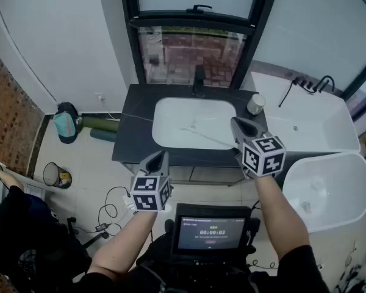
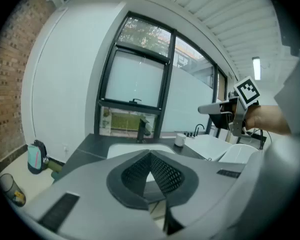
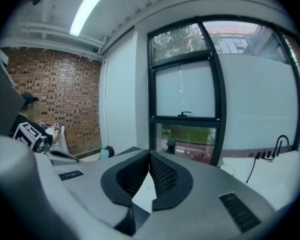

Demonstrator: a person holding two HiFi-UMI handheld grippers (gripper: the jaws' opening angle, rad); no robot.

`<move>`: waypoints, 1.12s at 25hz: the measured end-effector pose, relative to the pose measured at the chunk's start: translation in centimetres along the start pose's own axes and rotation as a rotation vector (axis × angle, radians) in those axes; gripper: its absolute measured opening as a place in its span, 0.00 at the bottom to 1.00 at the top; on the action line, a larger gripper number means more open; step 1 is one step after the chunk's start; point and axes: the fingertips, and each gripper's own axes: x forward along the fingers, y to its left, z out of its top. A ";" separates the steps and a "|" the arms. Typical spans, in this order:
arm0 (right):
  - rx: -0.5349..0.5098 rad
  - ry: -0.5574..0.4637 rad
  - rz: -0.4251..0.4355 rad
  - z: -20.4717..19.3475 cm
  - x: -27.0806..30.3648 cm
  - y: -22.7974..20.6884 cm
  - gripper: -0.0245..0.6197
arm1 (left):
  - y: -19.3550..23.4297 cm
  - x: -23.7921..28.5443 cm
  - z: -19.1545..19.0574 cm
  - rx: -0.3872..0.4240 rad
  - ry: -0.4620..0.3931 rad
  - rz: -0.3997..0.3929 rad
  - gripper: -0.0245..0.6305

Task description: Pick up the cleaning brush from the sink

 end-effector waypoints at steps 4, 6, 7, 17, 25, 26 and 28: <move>0.025 0.183 0.098 -4.0 5.3 -2.9 0.20 | 1.9 2.9 3.7 0.009 -0.161 0.061 0.05; 0.033 0.292 0.158 -6.7 8.0 -4.7 0.20 | 1.8 5.2 4.2 0.021 -0.184 0.074 0.10; 0.033 0.351 0.188 -8.1 9.5 -5.9 0.20 | 1.8 6.7 4.4 0.020 -0.184 0.089 0.11; -0.084 0.839 0.490 -22.4 21.7 -13.2 0.32 | 3.0 23.0 3.5 -0.039 -0.080 0.337 0.29; -0.090 1.131 0.510 -31.3 28.5 -18.6 0.33 | 5.2 31.1 0.7 -0.133 0.027 0.476 0.29; -0.093 1.152 0.507 -32.1 28.9 -19.1 0.33 | 5.3 31.6 0.1 -0.139 0.044 0.481 0.29; -0.102 1.193 0.508 -33.3 29.4 -19.9 0.33 | 5.4 32.5 -0.6 -0.153 0.066 0.493 0.29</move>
